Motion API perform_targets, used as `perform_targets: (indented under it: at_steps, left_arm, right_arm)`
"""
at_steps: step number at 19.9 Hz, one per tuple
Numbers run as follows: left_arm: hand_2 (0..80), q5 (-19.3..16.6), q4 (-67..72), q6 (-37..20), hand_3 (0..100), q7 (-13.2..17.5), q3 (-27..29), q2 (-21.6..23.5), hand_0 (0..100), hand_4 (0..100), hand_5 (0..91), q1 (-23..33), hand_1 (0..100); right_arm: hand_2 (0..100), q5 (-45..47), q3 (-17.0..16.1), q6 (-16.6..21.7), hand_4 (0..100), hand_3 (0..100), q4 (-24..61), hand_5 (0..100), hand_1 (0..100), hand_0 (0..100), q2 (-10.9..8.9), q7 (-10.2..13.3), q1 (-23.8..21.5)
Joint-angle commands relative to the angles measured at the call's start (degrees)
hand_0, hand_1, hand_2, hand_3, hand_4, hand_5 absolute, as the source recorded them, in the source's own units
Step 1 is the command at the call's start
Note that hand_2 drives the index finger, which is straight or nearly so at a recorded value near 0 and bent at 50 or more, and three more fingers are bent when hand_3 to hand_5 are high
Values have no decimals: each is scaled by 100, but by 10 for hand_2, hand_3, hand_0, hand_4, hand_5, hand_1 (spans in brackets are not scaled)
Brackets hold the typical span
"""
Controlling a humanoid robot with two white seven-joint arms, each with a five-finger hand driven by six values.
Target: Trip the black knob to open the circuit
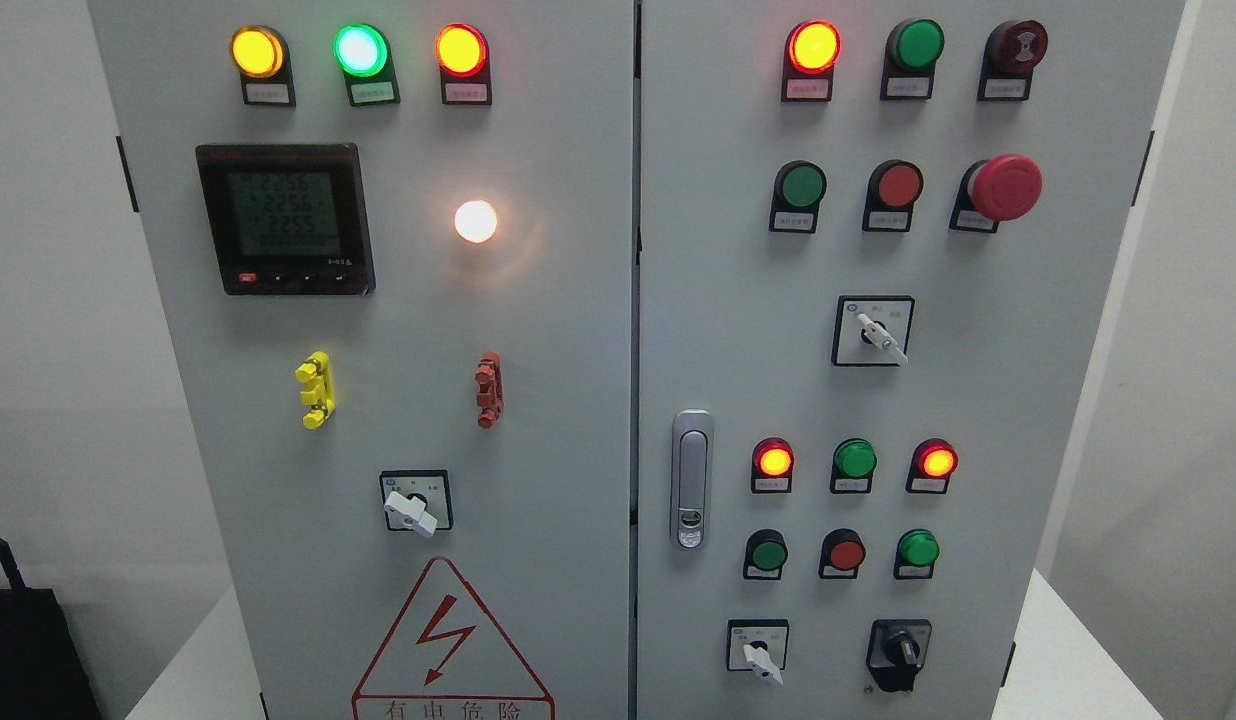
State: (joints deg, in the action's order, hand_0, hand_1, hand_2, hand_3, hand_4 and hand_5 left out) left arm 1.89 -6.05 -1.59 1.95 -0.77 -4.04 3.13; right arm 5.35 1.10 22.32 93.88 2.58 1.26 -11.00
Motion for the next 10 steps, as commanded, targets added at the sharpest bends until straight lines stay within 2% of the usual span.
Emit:
perform_targets:
  at_steps: [1,10]
  left_arm:
    - [0,13,-1,-8,0,-1,7,-9,120,0,0,-23,389]
    - [0,13,-1,1,0,-1,7,-9,120,0,0,-23,389]
  right_arm:
    - [0,10,-39,-8,938,904,209,964,831,954,-30,23,142]
    - [0,10,-66,-245,939,908,306,966,833,960,-91,23,502]
